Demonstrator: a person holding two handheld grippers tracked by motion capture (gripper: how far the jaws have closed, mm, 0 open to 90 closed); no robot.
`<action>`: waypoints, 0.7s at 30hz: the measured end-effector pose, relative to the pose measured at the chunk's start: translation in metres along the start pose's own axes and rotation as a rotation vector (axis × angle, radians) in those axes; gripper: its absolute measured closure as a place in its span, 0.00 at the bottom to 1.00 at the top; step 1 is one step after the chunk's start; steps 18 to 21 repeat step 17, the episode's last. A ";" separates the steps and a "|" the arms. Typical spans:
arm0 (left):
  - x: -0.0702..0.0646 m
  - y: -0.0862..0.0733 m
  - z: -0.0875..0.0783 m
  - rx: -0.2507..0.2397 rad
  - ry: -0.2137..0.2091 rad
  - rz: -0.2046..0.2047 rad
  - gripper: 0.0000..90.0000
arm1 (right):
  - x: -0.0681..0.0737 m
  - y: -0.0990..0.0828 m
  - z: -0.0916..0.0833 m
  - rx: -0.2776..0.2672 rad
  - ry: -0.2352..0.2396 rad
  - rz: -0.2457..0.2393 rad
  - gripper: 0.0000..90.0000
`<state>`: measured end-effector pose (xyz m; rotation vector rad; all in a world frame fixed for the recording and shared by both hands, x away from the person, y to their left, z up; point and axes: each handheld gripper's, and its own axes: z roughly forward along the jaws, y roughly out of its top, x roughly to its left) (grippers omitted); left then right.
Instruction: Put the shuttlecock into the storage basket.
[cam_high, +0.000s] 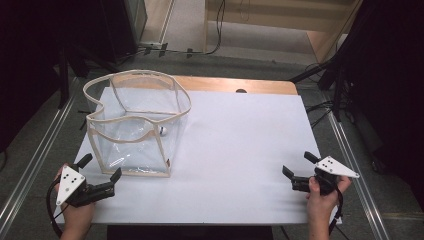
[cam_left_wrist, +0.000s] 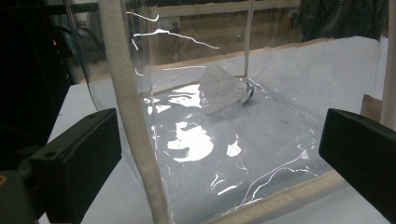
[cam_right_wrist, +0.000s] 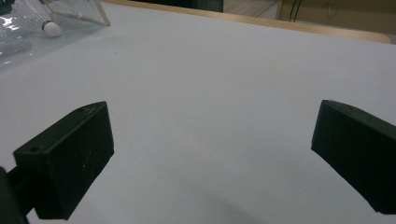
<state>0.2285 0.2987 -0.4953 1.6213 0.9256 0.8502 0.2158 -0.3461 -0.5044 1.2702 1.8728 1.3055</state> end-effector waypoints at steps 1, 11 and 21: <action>0.000 0.000 0.000 0.000 0.000 -0.001 0.00 | -0.001 -0.001 -0.001 -0.004 -0.001 0.005 0.00; 0.000 0.000 0.000 0.001 0.002 -0.001 0.00 | -0.009 -0.009 -0.010 -0.018 -0.010 0.034 0.00; 0.000 0.000 0.000 0.002 0.004 0.000 0.00 | -0.010 -0.011 -0.009 -0.015 -0.007 0.028 0.00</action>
